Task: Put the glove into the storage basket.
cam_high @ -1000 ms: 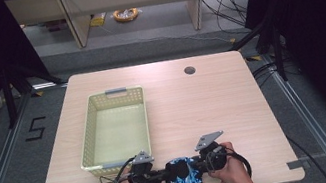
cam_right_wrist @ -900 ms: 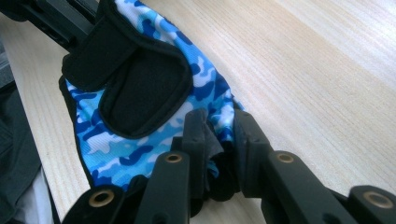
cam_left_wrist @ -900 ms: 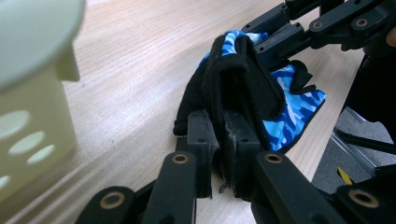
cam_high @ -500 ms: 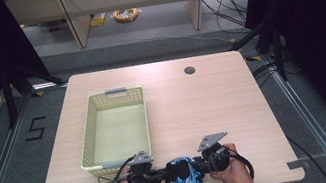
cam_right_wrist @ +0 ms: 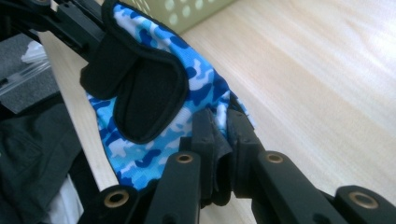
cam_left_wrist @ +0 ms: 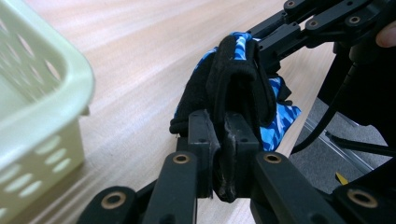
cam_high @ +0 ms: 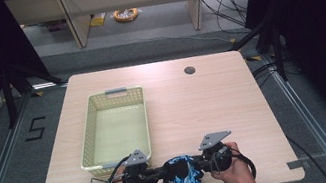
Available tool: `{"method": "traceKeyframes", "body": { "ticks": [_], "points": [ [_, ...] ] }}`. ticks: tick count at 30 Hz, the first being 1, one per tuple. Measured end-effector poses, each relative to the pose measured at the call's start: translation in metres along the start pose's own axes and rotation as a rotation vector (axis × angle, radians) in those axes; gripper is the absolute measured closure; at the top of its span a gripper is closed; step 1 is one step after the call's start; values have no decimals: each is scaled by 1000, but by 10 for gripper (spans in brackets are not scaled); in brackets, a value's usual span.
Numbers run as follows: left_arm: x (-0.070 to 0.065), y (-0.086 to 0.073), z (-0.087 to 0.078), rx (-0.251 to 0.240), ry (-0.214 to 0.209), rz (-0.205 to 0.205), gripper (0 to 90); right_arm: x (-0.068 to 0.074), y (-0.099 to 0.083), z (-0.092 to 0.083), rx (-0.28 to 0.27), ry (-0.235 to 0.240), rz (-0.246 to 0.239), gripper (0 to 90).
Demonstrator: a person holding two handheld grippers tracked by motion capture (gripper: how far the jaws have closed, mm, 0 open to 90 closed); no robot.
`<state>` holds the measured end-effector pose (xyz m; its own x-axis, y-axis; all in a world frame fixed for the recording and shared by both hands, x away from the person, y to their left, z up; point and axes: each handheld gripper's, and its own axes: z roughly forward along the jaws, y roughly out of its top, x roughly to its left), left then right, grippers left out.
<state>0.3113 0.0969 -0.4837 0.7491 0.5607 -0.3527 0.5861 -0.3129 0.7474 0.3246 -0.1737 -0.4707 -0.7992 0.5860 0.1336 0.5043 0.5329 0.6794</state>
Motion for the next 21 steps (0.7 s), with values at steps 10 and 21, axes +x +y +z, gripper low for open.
{"method": "traceKeyframes", "body": {
  "ticks": [10,21],
  "points": [
    [-3,25,-25,-51,-1,26,824,9,18,-20,-40,-10,-12,837],
    [6,48,-52,-74,19,30,823,15,55,-30,-76,-40,-59,837]
  ]
}}
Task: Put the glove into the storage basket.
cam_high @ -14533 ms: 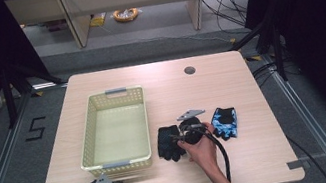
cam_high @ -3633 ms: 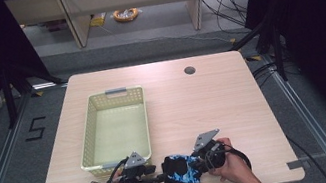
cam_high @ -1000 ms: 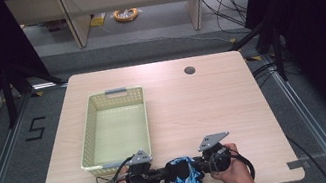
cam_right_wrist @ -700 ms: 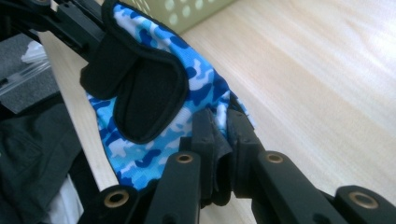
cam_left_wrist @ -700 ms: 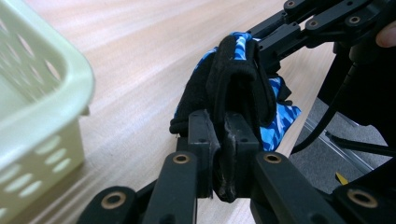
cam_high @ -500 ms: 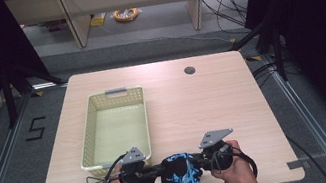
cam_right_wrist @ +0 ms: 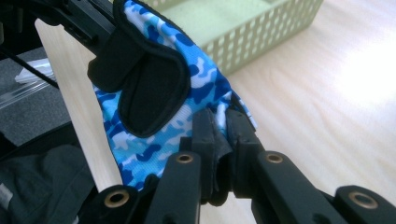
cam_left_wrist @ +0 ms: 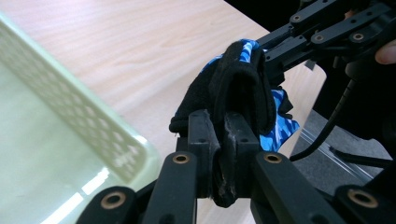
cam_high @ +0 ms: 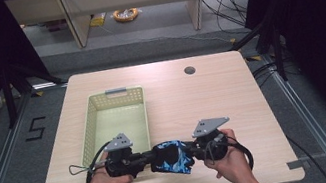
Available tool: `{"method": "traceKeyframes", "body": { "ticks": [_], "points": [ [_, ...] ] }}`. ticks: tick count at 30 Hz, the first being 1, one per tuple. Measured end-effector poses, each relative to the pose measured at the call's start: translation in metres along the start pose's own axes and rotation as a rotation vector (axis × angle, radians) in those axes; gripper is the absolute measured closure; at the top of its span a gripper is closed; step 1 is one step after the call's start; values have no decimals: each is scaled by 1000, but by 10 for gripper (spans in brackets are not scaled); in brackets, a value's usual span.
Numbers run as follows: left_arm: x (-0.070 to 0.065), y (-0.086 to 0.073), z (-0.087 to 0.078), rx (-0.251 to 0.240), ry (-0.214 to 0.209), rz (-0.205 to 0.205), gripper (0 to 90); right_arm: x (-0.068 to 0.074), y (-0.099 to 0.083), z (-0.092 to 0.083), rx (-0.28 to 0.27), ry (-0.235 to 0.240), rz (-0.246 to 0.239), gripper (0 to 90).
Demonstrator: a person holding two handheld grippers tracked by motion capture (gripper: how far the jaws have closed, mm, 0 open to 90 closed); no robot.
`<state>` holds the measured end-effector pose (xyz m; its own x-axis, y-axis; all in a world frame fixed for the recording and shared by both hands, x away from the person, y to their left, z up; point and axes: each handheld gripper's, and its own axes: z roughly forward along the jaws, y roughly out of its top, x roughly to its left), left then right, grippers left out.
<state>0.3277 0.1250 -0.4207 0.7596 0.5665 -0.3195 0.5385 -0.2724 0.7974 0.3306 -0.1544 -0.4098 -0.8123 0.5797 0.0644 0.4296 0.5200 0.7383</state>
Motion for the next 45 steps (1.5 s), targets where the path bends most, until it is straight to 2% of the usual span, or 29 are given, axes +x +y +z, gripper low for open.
{"method": "traceKeyframes", "body": {
  "ticks": [3,9,12,16,17,19,22,23,25,28,29,30,32,36,38,39,41,44,45],
  "points": [
    [6,6,-10,-6,24,-3,822,0,18,4,-23,-5,-17,837],
    [19,13,-22,-18,35,-8,822,0,35,11,-19,3,-10,837],
    [24,16,-29,-20,55,-11,822,0,44,15,-22,10,-9,837],
    [32,19,-38,-16,65,-24,822,0,57,21,-27,20,-24,837],
    [33,19,-40,-17,71,-26,821,0,60,23,-30,23,-43,837],
    [39,21,-47,-15,84,-38,820,4,71,27,-17,30,-37,837],
    [45,21,-54,-23,95,-44,819,7,79,32,-31,24,-39,837],
    [45,21,-54,-23,95,-44,817,7,83,32,-11,33,-48,837],
    [51,21,-61,-25,100,-58,818,8,89,36,-20,36,-71,837],
    [55,21,-65,-27,106,-62,817,10,97,43,-20,40,-77,837],
    [58,21,-67,-30,118,-71,816,11,100,47,-22,43,-63,837],
    [62,19,-70,-29,129,-74,816,11,102,50,-26,39,-72,837],
    [66,19,-72,-17,129,-78,816,11,104,52,-11,46,-68,837],
    [83,13,-77,-9,154,-111,815,13,114,74,12,59,-59,837],
    [87,11,-77,-2,160,-121,815,13,115,78,3,58,-67,837],
    [91,9,-77,-1,161,-128,815,13,117,85,19,58,-76,837],
    [100,3,-77,3,173,-149,814,14,121,100,58,59,-55,837],
    [107,-2,-75,19,180,-167,814,12,122,111,77,58,-67,837],
    [110,-5,-74,21,180,-176,814,11,122,122,87,65,-60,837]
  ]
}}
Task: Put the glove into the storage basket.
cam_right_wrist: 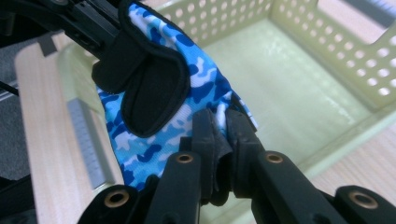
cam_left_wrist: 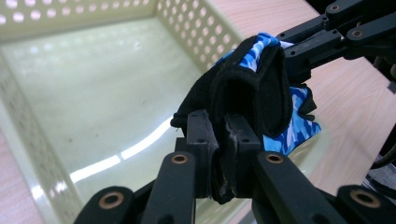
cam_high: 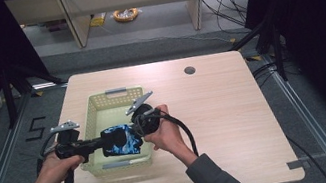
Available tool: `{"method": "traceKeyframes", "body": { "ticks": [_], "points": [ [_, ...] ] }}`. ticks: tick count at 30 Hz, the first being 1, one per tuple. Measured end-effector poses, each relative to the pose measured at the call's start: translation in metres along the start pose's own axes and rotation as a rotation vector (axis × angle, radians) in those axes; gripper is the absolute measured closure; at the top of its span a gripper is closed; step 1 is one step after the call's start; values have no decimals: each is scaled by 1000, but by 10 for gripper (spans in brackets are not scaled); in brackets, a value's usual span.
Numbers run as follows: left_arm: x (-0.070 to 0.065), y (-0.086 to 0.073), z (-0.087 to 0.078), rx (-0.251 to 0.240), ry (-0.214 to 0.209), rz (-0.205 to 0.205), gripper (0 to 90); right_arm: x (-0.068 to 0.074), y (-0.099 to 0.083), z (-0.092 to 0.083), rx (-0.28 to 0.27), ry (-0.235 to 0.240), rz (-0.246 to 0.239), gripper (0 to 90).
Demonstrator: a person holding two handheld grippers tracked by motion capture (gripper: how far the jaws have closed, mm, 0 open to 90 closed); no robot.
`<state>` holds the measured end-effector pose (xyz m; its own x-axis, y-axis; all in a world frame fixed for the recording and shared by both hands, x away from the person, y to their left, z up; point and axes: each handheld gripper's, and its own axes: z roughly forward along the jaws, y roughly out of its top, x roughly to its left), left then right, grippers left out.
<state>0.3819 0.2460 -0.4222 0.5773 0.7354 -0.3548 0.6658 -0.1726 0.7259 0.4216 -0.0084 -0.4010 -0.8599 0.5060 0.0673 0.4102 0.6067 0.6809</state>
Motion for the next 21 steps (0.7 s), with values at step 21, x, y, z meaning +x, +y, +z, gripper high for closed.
{"method": "traceKeyframes", "body": {
  "ticks": [21],
  "points": [
    [24,-18,18,70,18,-49,807,-3,-5,40,103,13,33,837]
  ]
}}
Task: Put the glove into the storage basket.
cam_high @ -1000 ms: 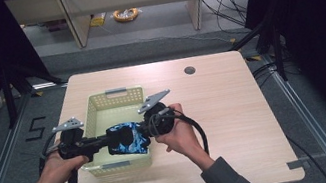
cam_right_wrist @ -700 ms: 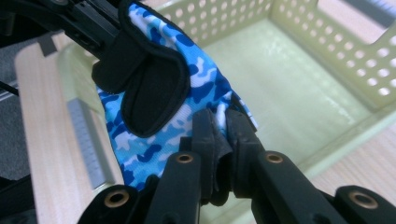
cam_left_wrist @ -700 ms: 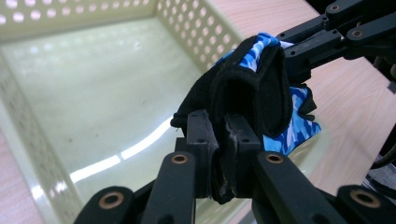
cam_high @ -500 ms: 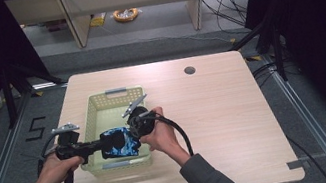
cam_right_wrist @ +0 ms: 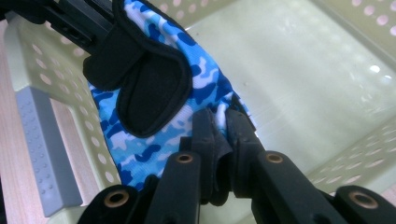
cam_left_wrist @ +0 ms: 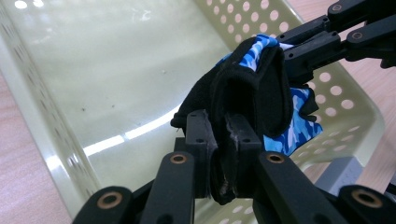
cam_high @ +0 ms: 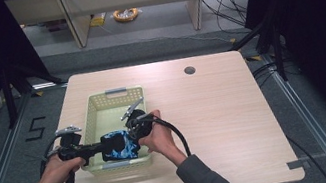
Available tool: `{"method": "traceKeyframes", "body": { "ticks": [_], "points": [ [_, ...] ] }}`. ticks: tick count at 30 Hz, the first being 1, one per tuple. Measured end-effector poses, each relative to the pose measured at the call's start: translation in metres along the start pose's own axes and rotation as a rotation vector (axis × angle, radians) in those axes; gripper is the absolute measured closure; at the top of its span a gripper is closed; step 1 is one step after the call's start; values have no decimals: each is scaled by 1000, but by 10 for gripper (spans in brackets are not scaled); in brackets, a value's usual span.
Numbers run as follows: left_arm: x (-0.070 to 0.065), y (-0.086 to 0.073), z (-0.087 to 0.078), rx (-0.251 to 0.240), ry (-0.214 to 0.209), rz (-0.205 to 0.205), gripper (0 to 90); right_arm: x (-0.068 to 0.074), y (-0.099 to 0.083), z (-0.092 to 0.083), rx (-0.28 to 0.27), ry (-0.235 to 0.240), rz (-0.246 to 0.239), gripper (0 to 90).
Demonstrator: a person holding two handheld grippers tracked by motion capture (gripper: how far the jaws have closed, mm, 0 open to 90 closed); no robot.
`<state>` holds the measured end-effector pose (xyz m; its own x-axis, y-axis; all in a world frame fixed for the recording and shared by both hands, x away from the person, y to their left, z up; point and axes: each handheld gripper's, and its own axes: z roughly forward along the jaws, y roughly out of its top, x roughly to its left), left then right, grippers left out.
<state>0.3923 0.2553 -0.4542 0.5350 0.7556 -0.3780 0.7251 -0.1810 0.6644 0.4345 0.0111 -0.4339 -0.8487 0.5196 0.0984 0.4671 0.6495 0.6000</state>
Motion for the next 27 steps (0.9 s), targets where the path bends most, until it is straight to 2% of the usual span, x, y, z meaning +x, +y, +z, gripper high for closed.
{"method": "traceKeyframes", "body": {
  "ticks": [2,3,7,8,9,17,18,20,21,22,23,24,25,26,27],
  "points": [
    [1,-1,1,8,-1,0,806,-2,0,4,9,5,-16,836],
    [1,-2,2,15,5,3,806,0,-1,4,18,5,4,836],
    [1,-3,4,23,13,-2,804,0,-1,7,28,0,-8,836],
    [2,-3,4,27,13,1,803,0,-1,9,34,1,-4,836],
    [2,-3,4,32,14,5,800,-1,-1,12,39,-2,-23,836],
    [1,-2,5,65,24,25,777,1,-3,21,91,-7,-24,836],
    [0,0,4,62,34,28,742,3,-4,23,113,-23,-17,836],
    [0,0,3,62,31,29,736,2,-4,24,115,-23,-29,835],
    [-1,1,2,61,43,31,708,2,-5,24,123,-19,-3,835],
    [-1,2,1,57,42,35,708,2,-5,24,123,-19,-3,835],
    [1,5,-3,75,45,54,659,2,-5,24,127,-17,-4,833],
    [1,5,-3,75,45,54,654,2,-5,24,127,-17,-4,833],
    [0,6,-5,53,47,44,641,2,-4,24,127,-23,-10,833],
    [0,9,-8,42,52,54,638,2,-3,25,137,-22,-34,828],
    [0,9,-8,42,52,54,626,2,-3,25,137,-22,-34,828]
  ]
}}
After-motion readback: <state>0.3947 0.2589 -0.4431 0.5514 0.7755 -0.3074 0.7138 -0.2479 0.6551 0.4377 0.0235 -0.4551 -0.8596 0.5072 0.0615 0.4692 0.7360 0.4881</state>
